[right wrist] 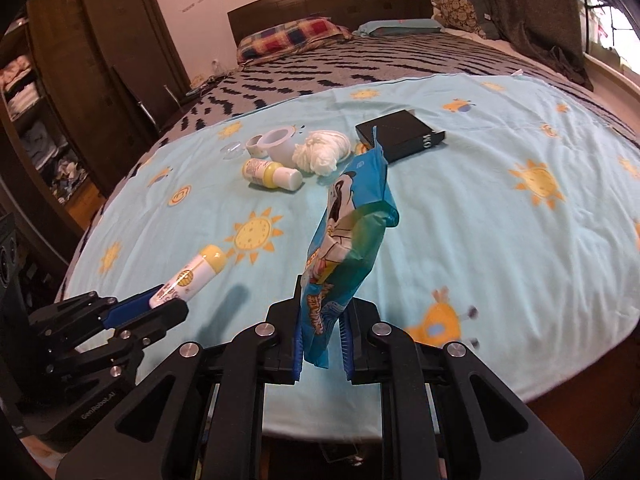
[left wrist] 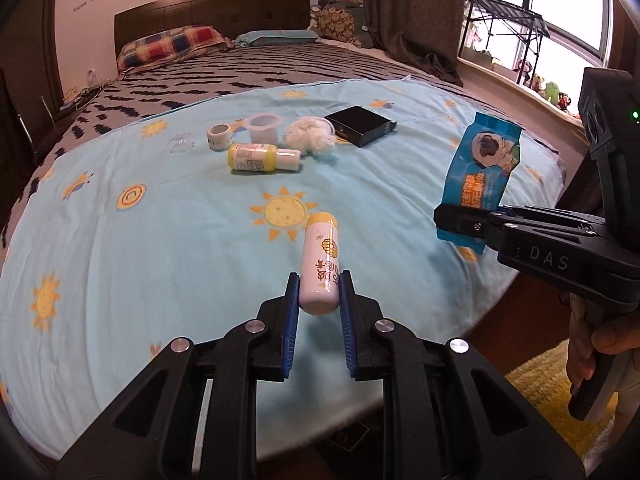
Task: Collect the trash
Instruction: 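Carry the wipes packet and tube down to the black bin with both tools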
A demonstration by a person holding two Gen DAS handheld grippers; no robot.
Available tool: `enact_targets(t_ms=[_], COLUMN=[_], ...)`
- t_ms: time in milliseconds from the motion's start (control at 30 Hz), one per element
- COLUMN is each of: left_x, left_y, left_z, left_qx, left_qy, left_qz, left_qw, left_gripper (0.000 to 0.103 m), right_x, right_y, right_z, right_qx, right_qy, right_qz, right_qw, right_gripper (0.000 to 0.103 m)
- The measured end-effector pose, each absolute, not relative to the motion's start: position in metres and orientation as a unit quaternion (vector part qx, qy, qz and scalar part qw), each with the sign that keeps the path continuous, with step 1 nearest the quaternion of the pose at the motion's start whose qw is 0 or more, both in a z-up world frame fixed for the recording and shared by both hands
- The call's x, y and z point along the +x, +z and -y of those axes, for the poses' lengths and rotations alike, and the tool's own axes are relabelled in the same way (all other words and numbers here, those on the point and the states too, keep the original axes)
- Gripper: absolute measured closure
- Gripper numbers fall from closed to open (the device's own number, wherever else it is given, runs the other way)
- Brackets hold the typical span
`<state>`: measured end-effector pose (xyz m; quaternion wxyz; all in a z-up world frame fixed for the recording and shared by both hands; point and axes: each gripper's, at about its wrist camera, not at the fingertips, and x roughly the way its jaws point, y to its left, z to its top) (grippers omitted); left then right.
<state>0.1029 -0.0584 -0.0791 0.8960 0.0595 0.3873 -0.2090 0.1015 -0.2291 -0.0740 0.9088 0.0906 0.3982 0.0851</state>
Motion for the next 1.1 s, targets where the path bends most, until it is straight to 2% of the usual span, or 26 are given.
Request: enact_targets(t_ms=[267, 567, 1100], left_x=[0.038, -0.017, -0.009], left_y=[-0.088, -0.144, -0.262], left_z=[0.053, 0.052, 0.056], left_qx=[0.039, 0.02, 0.0], left_qy=[-0.227, -0.242, -0.218], left_qz=[-0.391, -0.441, -0.55], left_qw=[0.891, 0.864, 0.806], left_gripper=[0.085, 0.085, 0.085], right_x=[0.039, -0.009, -0.014], right_y=[-0.08, -0.138, -0.247], right_z=[0.222, 0.212, 0.196], right_qx=[0.071, 0.077, 0.069], right_qy=[0.092, 0.095, 0.094], right_qz=[-0.401, -0.455, -0.547], right_qw=[0.909, 0.882, 0.829], right_gripper=[0.087, 0.087, 0.087])
